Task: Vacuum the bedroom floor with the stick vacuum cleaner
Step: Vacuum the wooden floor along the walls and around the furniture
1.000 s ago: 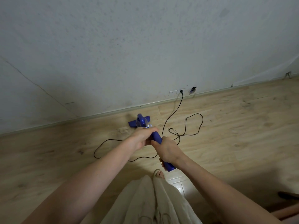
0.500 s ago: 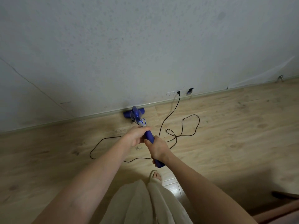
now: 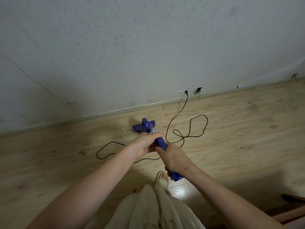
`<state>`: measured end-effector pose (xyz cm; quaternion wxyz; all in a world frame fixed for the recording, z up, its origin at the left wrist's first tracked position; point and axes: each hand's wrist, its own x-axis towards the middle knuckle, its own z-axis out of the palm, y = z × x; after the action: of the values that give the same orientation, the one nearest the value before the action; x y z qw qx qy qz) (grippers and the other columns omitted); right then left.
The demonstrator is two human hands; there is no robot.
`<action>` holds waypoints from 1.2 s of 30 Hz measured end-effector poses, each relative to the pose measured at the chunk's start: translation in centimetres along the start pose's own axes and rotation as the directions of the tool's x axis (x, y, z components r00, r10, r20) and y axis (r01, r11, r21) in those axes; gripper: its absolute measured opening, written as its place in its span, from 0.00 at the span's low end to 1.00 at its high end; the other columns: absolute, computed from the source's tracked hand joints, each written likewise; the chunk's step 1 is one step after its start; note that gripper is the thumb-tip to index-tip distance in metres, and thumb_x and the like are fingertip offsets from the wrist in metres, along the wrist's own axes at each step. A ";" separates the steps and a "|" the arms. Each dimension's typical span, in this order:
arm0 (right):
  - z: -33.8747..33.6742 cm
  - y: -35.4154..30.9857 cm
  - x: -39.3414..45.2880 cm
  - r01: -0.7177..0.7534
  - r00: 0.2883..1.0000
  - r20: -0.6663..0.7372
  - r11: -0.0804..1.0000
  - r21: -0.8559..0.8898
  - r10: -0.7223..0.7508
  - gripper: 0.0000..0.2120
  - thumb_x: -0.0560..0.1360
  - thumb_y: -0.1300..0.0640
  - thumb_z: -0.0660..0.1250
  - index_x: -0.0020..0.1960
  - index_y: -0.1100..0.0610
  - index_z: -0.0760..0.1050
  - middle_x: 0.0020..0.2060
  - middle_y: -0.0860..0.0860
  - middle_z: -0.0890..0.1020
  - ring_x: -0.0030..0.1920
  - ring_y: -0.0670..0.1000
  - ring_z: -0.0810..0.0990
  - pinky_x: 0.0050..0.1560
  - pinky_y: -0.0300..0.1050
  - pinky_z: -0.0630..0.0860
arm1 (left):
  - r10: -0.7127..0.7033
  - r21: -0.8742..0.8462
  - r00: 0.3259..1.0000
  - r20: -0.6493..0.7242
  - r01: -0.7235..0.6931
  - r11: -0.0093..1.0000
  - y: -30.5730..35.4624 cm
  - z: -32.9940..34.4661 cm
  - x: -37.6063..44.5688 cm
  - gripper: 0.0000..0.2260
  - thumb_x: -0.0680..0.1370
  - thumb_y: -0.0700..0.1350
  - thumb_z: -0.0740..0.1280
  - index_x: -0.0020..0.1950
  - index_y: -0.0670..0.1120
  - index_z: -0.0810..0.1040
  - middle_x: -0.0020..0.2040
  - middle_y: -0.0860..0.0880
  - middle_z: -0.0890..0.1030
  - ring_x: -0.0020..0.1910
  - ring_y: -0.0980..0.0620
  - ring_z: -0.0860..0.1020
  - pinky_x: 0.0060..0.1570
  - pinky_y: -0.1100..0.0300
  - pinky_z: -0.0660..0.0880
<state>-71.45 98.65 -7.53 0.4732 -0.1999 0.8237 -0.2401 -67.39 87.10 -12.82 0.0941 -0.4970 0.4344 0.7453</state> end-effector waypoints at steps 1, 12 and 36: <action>-0.3 0.0 -0.2 -0.014 1.000 -0.018 1.000 0.018 0.015 0.13 0.79 0.50 0.58 0.42 0.59 0.66 0.34 0.55 0.75 0.27 0.57 0.77 0.25 0.45 0.73 | 0.014 0.008 1.000 -0.010 -0.014 1.000 0.3 0.5 0.1 0.05 0.76 0.42 0.69 0.44 0.41 0.76 0.35 0.45 0.78 0.31 0.52 0.77 0.28 0.63 0.75; -3.5 2.2 -2.1 -0.133 0.975 -0.159 0.982 0.133 0.154 0.15 0.80 0.50 0.57 0.49 0.63 0.70 0.31 0.56 0.76 0.20 0.51 0.74 0.21 0.41 0.73 | 0.050 0.156 0.997 0.062 -0.059 0.986 1.6 6.5 1.1 0.05 0.74 0.40 0.69 0.43 0.41 0.75 0.35 0.45 0.78 0.34 0.50 0.78 0.38 0.58 0.79; -15.7 6.4 9.2 0.012 1.000 0.024 0.992 0.122 -0.015 0.14 0.76 0.46 0.61 0.44 0.58 0.70 0.37 0.54 0.77 0.36 0.56 0.78 0.41 0.53 0.78 | 0.053 -0.026 0.985 -0.163 -0.058 0.998 7.9 15.7 8.9 0.10 0.76 0.40 0.67 0.56 0.38 0.74 0.42 0.42 0.78 0.36 0.49 0.78 0.34 0.60 0.77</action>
<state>-90.24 101.95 -10.71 0.4932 -0.1793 0.8001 -0.2905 -86.64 91.36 -13.76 0.0300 -0.5451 0.4428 0.7113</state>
